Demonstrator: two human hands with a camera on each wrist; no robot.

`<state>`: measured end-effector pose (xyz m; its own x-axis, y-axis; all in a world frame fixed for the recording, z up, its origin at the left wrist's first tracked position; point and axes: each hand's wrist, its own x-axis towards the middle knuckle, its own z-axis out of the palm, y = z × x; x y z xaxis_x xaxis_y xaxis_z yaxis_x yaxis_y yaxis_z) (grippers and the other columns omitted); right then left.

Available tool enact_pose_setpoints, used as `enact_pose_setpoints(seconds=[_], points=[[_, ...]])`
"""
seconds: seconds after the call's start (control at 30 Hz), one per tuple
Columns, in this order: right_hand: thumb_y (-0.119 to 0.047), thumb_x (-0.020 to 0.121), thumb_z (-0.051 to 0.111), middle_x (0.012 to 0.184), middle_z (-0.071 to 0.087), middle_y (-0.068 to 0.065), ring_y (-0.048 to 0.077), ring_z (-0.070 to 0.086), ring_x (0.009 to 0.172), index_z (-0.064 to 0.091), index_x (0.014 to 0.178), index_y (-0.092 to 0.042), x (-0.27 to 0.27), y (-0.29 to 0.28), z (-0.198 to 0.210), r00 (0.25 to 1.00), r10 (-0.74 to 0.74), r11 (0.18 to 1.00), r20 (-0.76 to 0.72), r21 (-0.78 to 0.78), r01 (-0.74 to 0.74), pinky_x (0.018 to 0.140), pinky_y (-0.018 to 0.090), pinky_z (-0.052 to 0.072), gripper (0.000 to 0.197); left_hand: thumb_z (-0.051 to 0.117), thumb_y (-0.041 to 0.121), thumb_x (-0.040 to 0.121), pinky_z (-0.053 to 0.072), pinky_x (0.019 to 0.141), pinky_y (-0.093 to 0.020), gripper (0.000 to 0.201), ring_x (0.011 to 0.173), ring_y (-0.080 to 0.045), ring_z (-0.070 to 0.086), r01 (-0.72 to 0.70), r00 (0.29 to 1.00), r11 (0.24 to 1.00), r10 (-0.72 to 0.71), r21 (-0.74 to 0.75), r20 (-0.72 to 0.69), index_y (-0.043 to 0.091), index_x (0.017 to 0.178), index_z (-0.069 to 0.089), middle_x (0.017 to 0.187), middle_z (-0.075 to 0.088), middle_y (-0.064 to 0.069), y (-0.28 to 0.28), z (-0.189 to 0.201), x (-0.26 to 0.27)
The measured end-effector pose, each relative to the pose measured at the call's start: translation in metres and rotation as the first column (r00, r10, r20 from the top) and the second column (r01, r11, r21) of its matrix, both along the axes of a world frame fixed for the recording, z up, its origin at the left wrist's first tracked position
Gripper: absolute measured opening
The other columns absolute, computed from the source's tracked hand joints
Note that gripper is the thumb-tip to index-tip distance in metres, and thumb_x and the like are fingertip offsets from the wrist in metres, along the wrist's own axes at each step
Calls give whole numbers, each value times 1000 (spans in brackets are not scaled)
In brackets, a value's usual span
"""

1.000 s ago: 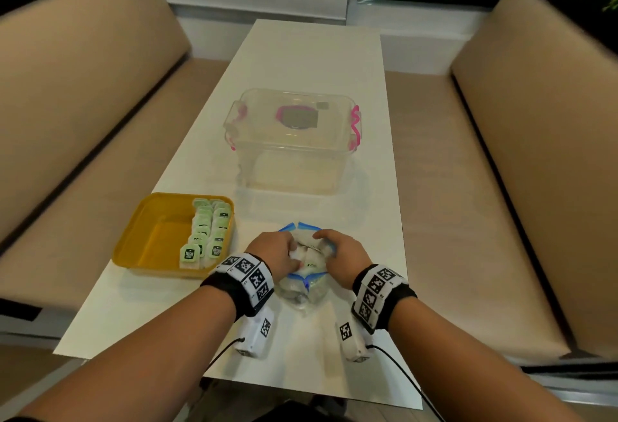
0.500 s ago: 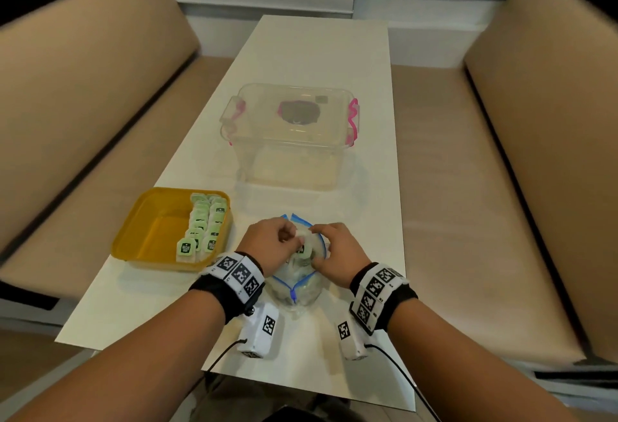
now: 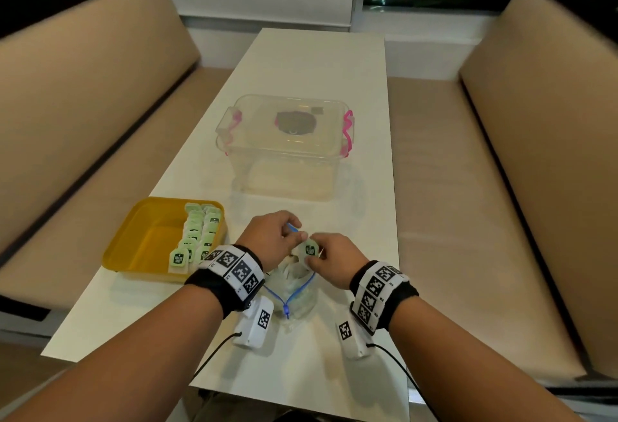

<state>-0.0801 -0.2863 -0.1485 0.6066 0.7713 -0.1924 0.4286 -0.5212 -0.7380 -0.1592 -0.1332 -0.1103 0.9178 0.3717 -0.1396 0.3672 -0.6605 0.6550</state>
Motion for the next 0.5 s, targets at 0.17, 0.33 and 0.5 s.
enact_pose_setpoints(seconds=[0.17, 0.33, 0.5], points=[[-21, 86, 62, 76, 61, -2, 18, 56, 72, 55, 76, -22, -1, -8, -8, 1000, 4, 996, -21, -87, -5, 65, 28, 43, 13, 60, 35, 92, 49, 83, -26, 21, 94, -15, 64, 267, 914, 936, -169, 231, -370, 20, 99, 74, 97, 72, 4, -7, -19, -6], [-27, 85, 67, 70, 58, -6, 8, 50, 61, 58, 76, -20, 1, -9, -7, 999, -39, 999, 12, 10, 39, 60, 24, 38, 15, 64, 41, 87, 51, 85, -29, 26, 95, -15, 63, 282, 887, 935, -168, 216, -431, 21, 103, 69, 100, 69, 3, -12, -33, -5], [-18, 77, 63, 70, 64, -2, 16, 57, 65, 67, 79, -16, 4, -5, -1, 979, -196, 965, -60, 165, 204, 65, 32, 49, 4, 68, 42, 86, 50, 74, -27, 21, 81, -14, 62, 202, 934, 965, -138, 168, -330, 21, 87, 67, 85, 69, 4, -3, -28, -3]])
